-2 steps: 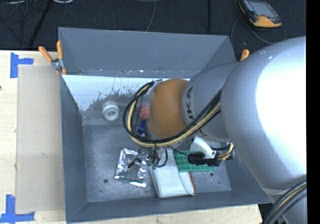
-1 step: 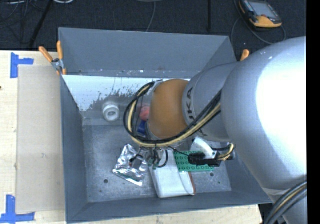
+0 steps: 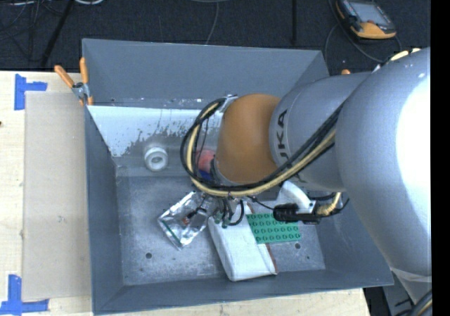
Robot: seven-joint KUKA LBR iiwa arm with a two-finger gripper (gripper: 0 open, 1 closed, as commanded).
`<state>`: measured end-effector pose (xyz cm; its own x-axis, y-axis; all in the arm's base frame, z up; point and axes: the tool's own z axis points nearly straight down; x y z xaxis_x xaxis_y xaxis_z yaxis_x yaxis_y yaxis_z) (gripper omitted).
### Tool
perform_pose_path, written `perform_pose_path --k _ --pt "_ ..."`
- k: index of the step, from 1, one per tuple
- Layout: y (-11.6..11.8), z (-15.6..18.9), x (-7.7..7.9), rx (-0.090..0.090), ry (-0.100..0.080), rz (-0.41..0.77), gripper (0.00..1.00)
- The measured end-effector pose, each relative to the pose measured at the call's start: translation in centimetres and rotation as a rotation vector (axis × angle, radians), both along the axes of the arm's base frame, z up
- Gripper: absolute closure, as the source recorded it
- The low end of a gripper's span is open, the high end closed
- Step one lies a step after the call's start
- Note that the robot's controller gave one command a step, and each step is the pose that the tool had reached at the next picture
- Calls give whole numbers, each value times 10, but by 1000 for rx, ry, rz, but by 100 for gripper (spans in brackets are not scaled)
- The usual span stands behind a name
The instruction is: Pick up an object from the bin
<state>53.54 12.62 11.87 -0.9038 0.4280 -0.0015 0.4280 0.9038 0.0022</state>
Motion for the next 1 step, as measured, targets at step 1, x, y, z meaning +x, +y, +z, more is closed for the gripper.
perform_pose_path --k 1 --pt "0 83 2 0 -5 3 100"
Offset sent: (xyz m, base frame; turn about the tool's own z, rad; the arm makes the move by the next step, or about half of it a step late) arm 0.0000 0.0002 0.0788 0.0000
